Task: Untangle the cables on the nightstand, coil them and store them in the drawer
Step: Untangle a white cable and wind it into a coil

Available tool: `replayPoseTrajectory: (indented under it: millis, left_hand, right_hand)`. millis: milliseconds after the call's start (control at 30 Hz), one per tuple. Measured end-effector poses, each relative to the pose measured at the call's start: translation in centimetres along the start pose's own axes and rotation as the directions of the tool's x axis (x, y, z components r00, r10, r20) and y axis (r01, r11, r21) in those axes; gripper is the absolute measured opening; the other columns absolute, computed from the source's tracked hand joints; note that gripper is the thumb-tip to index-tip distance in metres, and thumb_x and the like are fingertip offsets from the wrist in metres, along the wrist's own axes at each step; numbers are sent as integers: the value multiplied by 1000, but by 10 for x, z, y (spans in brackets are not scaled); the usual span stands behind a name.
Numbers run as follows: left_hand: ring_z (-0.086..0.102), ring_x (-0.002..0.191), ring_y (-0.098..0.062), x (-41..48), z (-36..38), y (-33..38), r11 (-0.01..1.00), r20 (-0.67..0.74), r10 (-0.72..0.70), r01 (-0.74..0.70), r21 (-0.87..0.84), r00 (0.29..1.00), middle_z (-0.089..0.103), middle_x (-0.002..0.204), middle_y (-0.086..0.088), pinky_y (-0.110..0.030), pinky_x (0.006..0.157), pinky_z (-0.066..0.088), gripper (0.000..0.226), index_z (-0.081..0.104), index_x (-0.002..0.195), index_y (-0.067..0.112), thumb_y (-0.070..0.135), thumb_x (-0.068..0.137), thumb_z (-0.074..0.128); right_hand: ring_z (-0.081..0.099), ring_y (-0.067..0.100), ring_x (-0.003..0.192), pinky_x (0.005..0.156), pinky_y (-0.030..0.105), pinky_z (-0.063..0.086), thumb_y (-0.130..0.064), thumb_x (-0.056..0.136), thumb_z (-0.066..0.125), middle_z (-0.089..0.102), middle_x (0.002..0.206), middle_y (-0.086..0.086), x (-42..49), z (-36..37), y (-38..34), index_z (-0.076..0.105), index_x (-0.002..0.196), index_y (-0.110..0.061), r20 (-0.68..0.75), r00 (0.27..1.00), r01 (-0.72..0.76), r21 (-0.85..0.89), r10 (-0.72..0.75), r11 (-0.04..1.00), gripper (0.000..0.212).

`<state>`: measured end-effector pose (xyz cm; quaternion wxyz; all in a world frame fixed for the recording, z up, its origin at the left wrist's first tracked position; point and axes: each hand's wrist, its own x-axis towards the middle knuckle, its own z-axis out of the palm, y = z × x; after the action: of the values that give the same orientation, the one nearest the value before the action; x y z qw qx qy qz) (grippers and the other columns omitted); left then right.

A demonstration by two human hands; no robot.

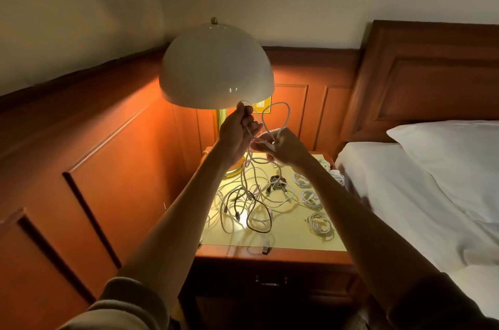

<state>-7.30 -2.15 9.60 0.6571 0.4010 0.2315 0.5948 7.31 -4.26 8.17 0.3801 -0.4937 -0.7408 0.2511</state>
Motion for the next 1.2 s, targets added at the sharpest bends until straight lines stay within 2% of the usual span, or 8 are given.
replayPoseTrajectory:
  millis: [133,200,267,400,533,667,1067,1200]
  left_hand:
    - [63,93,-16,-8,-9,-2,868,22,118,-114,484,993,64,98,-1,-35,87,48,28,69,108,17,33,105,46]
    - [56,118,-18,-15,-23,-16,636,99,147,-171,752,984,54,134,-3,-35,95,45,38,57,133,24,41,99,56]
    - [49,126,-19,-26,-38,-34,579,117,53,-126,805,992,40,144,-3,-27,91,42,63,38,147,31,43,92,66]
    - [63,113,-22,-35,-67,-62,668,187,-197,-7,744,962,56,138,-8,-27,85,55,47,46,139,28,38,96,62]
    - [62,98,-14,-32,-75,-66,578,170,-109,-76,812,979,67,108,-1,-16,74,52,27,67,118,17,30,105,47]
    - [57,92,-16,-25,-84,-65,618,111,-45,-59,784,993,61,99,-4,-21,70,50,24,59,98,13,23,107,39]
    - [59,70,-17,-9,-91,-70,745,-250,33,143,651,968,62,91,-9,-25,59,48,27,56,94,13,26,108,37]
    - [61,80,-20,-7,-82,-71,620,-196,54,121,775,979,62,90,-8,-35,69,57,30,55,89,16,27,108,35]
  right_hand:
    - [54,0,40,44,17,43,-16,90,73,68,63,-1,5,1,8,76,97,-5,-121,991,55,-3,-54,999,13]
    - [51,-1,39,43,15,39,-12,92,69,63,59,-7,7,0,11,74,91,-7,-169,985,46,64,-34,997,7]
    - [54,-3,44,48,14,41,-14,93,69,65,62,-12,8,-1,8,73,83,-19,-174,985,-1,90,17,996,12]
    - [52,-1,44,50,17,41,-18,92,70,65,59,-15,8,-3,5,77,88,-16,-230,972,-23,133,53,991,8]
    - [53,4,45,50,24,44,-18,94,68,73,74,0,7,-6,2,77,93,-13,-279,957,-32,156,75,987,11]
    - [43,3,41,46,26,36,-19,98,62,60,57,-15,11,-16,3,75,89,-14,-420,898,-31,230,128,973,16]
    - [48,0,49,50,16,34,-19,100,59,56,63,-13,2,-31,22,70,91,-11,-620,784,-45,-26,19,999,16]
    - [44,2,40,41,11,29,-17,97,62,62,62,1,-4,-34,27,74,93,-5,-440,896,-93,-66,55,993,17]
